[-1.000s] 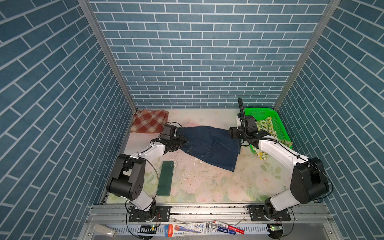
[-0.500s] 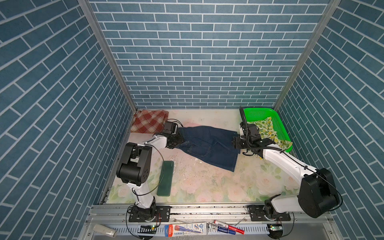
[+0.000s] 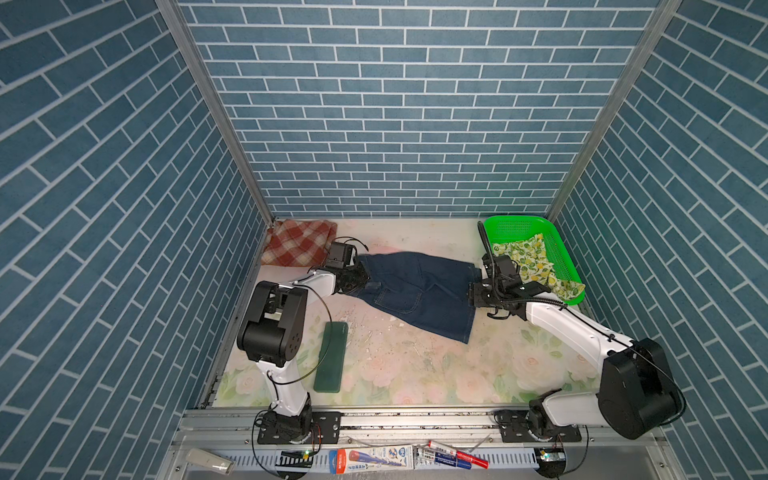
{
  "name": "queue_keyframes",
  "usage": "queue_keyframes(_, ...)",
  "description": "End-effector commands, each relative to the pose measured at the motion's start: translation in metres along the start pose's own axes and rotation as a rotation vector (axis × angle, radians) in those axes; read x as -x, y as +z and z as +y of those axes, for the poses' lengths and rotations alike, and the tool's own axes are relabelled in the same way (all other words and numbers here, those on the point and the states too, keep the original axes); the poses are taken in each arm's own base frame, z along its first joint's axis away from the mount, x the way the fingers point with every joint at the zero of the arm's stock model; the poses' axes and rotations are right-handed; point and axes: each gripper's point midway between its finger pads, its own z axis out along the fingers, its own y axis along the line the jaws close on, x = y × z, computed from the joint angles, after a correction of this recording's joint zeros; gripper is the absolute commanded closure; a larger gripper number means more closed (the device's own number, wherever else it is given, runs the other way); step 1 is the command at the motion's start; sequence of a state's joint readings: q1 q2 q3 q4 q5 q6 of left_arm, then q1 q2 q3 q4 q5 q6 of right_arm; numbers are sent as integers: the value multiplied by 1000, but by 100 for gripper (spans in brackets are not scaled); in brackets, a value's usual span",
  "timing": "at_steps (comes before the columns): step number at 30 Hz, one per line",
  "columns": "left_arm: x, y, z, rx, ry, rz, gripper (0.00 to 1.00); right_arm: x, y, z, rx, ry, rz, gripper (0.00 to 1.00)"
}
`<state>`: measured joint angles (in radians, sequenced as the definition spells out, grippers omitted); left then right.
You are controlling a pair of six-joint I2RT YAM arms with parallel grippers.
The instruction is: Fold and stack the skirts
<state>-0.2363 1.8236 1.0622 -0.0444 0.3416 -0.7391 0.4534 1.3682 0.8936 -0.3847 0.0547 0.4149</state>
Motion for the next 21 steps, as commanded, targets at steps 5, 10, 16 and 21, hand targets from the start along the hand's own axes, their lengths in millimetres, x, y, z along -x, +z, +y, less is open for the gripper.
queue_keyframes(5,16,-20,-32,-74,17,-34,100,-30,6,-13,-44,64,67,31)
queue_keyframes(10,26,-28,-44,-81,38,-40,100,-31,15,-17,-56,95,53,31)
queue_keyframes(16,29,-32,-46,-69,47,-38,100,-26,32,-16,-16,146,24,33)
queue_keyframes(21,31,-32,-49,-78,46,-39,100,-23,49,-18,0,166,-12,35)
